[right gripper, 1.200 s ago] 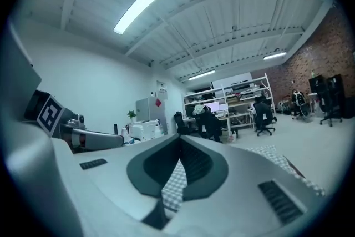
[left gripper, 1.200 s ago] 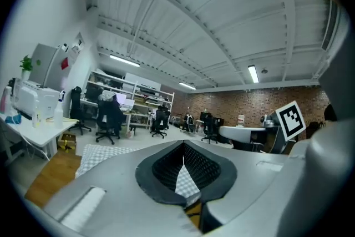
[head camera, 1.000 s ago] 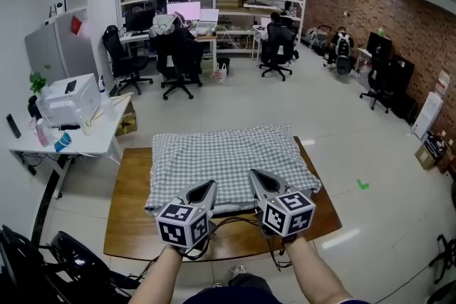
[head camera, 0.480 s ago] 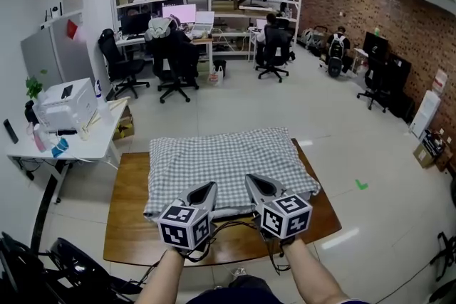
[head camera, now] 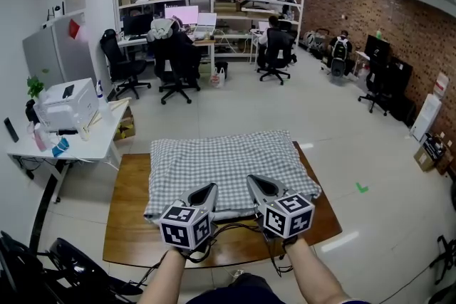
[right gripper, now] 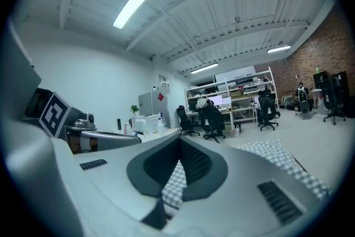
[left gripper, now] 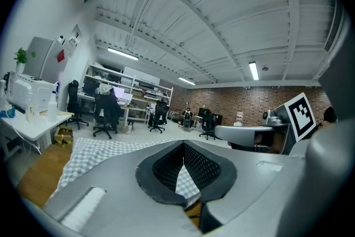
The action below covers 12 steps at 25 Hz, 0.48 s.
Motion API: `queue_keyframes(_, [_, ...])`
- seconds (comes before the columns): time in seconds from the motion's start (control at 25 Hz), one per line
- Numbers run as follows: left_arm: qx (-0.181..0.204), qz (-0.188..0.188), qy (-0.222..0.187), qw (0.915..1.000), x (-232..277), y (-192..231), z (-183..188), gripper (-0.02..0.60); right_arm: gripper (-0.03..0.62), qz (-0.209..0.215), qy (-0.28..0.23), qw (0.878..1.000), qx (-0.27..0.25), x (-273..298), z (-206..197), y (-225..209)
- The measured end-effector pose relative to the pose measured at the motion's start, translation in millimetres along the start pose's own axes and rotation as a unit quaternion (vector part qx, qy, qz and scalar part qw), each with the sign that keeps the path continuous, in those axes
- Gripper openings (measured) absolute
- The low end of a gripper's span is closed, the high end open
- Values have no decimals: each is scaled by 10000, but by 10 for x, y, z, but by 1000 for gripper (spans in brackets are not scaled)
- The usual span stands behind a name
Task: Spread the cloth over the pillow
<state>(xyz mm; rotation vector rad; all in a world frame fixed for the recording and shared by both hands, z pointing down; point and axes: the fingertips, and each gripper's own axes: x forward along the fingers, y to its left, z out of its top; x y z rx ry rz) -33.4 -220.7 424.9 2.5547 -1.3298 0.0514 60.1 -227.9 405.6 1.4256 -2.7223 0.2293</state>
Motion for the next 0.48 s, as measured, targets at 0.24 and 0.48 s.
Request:
queue_keyframes(0.24, [-14, -4, 26, 10000, 3, -2, -24, 8, 5, -5, 6, 10000, -1, 8, -7, -9])
queue_keyframes(0.48, [20, -36, 19, 10000, 48, -36, 6, 8, 5, 38, -10, 10000, -14, 31, 24, -12])
